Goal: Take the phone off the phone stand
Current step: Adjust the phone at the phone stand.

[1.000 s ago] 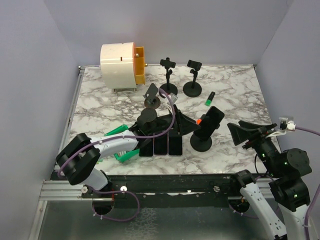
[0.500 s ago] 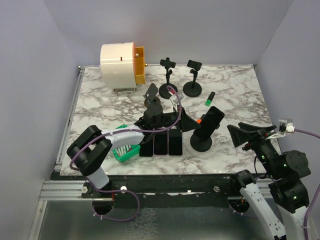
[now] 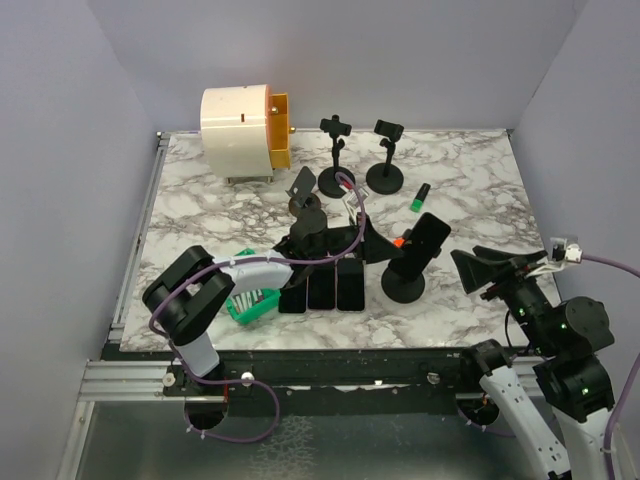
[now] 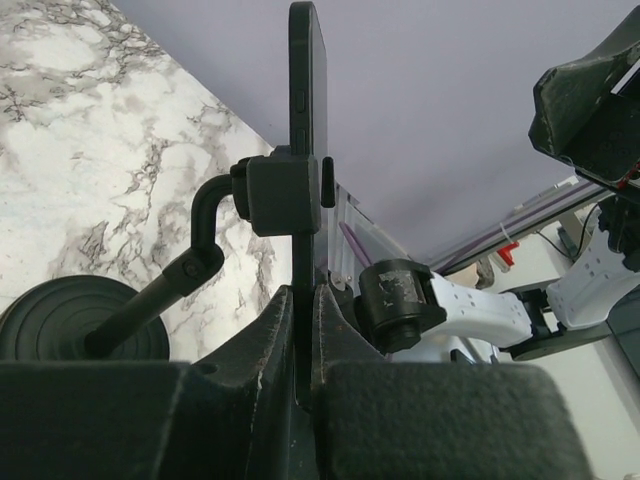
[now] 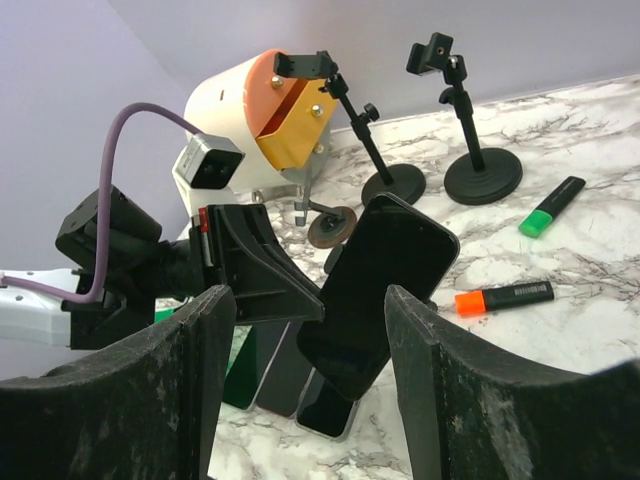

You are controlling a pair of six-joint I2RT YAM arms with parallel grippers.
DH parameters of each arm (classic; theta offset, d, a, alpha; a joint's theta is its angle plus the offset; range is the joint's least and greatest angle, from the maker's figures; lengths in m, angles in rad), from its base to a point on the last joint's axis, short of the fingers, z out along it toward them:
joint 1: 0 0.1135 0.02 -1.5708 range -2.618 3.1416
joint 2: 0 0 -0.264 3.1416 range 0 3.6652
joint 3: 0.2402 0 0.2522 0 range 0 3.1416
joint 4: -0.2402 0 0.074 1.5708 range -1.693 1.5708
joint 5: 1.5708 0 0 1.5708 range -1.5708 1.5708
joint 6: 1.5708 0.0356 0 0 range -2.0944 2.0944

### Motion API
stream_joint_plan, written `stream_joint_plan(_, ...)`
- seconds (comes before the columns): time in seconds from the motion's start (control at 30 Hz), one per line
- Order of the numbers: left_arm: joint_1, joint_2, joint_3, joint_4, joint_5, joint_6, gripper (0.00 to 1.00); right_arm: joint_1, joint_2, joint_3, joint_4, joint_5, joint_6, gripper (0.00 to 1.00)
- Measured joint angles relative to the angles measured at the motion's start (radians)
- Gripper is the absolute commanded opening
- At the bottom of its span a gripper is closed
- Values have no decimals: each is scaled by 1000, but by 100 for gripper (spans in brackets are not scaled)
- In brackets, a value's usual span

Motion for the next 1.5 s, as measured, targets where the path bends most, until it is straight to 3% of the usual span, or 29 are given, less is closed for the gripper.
stream_joint_plan(0.13,-9,27,-13,71,-3,-40,0,0,27,0,-2,30,17,67)
stream_joint_plan(0.63,-52,47,-141,312,-156,-133,0,0,229,-8,-53,87,76,75)
stream_joint_plan(1.0,-129,98,-191,468,-354,-162,0,0,441,148,-139,123,32,77)
stream_joint_plan(1.5,-167,122,-211,529,-445,-162,0,0,650,299,-237,114,-43,76)
